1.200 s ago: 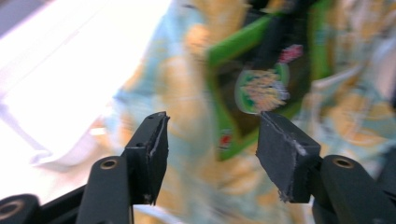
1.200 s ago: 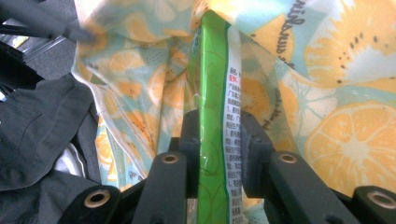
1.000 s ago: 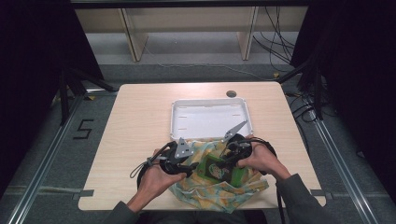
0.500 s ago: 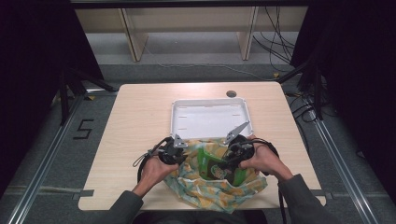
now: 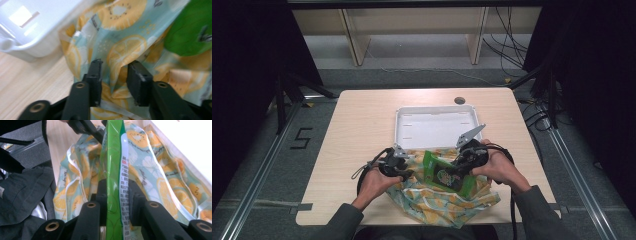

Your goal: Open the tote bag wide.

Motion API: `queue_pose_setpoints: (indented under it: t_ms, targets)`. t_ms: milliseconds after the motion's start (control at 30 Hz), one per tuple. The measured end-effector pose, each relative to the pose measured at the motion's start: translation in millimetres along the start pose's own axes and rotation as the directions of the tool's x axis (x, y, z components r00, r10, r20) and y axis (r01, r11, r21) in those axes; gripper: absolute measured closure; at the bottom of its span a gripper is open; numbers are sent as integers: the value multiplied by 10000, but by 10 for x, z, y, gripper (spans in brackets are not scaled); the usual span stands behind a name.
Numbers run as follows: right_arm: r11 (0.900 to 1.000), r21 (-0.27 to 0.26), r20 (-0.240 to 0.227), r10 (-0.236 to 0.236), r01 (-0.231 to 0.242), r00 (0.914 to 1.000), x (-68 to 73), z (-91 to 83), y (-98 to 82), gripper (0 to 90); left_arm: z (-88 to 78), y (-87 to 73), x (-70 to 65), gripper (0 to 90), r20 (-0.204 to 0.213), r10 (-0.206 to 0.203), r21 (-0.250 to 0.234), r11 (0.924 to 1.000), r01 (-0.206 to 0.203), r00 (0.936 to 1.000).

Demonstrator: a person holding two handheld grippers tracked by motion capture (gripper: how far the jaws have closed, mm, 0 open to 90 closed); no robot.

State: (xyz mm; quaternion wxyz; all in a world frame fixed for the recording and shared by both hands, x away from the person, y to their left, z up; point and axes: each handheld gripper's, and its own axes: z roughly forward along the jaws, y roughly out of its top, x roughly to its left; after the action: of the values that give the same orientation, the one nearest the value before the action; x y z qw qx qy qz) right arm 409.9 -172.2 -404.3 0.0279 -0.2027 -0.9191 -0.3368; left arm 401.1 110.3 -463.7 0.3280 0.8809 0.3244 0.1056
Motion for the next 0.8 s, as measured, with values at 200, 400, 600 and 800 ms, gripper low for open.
queue_pose_setpoints:
  t_ms: [200, 400, 600, 800]
  targets:
    - [9994, -339, 103, 38, -34, 9999, 14, -112, 63, 756, -293, -47, -26, 545, 63, -213, -675, 9975, 217, 9998]
    - [9977, -677, 235, -6, 22, 9997, 31, -233, 118, 756, -542, -182, -119, 488, 38, -247, -981, 9949, 249, 9997]
    - [9944, -1051, 306, -23, 55, 9995, 34, -339, 166, 756, -691, -341, -183, 450, -7, -382, -1200, 9921, 379, 9993]
    - [9887, -1490, 545, -51, 132, 9985, 24, -466, 217, 756, -794, -460, -228, 413, -185, -593, -1377, 9889, 562, 9981]
